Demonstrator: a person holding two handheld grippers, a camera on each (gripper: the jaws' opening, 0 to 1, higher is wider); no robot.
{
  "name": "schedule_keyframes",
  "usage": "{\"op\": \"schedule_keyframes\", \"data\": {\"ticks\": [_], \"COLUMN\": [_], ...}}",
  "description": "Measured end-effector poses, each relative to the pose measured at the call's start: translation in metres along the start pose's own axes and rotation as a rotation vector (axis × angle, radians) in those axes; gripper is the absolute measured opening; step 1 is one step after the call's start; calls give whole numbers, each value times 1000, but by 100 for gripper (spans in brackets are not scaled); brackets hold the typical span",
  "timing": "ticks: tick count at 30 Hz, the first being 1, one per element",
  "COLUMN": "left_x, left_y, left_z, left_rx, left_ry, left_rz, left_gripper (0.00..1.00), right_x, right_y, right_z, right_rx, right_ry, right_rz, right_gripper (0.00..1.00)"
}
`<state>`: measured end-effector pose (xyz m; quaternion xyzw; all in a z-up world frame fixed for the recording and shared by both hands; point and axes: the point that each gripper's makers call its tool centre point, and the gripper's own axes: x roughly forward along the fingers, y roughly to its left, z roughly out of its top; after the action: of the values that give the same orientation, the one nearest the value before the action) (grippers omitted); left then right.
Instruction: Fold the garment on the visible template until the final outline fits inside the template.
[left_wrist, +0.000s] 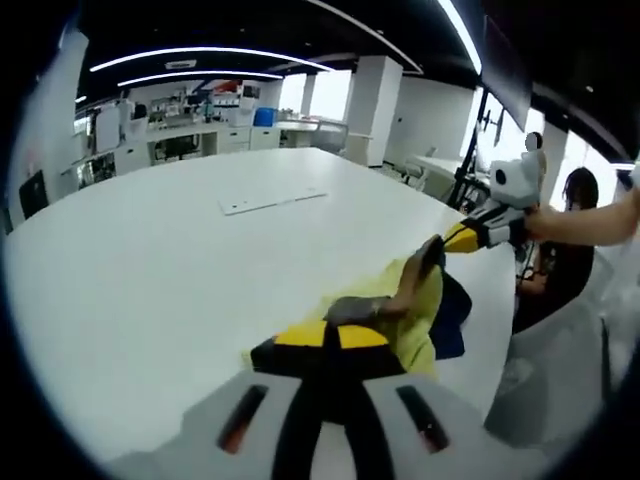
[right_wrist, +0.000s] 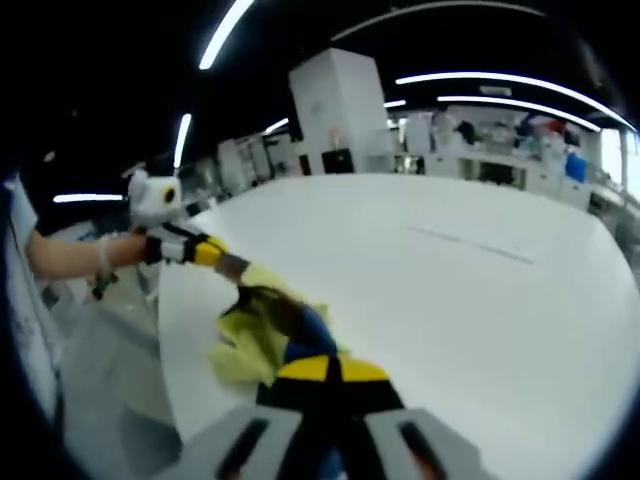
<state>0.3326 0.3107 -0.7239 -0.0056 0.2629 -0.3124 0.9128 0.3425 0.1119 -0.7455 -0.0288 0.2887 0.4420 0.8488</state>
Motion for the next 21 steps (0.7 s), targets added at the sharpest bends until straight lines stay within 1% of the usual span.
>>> {"op": "schedule_keyframes", "data": {"ticks": [2, 7, 11, 13, 16, 18, 21], "left_x": [-1, -1, -2, -2, -3, -2, -2], "left_y": [1, 2, 2, 2, 2, 2, 2], "left_z": [3, 4, 3, 3, 3, 4, 4], "left_rx": [5, 10, 19, 21, 20, 21, 26], "left_ry": [-4, 0, 5, 8, 6, 5, 5], "left_rz": [4, 7, 10, 12, 12, 11, 8], "left_gripper": [0, 0, 0, 0, 0, 0, 0], "right_x": [2, 6, 7, 7, 6, 7, 7], "right_y": [2, 7, 9, 11, 8, 6, 4], "right_z": [-4, -12, -12, -10, -12, -14, -15], "right_rx": [-1, 10, 18, 27, 19, 36, 37], "right_ry": [12, 24, 19, 6, 16, 19, 19], "right_rz": [13, 25, 36, 52, 35, 37, 31], "right_gripper": [0, 0, 0, 0, 0, 0, 0]}}
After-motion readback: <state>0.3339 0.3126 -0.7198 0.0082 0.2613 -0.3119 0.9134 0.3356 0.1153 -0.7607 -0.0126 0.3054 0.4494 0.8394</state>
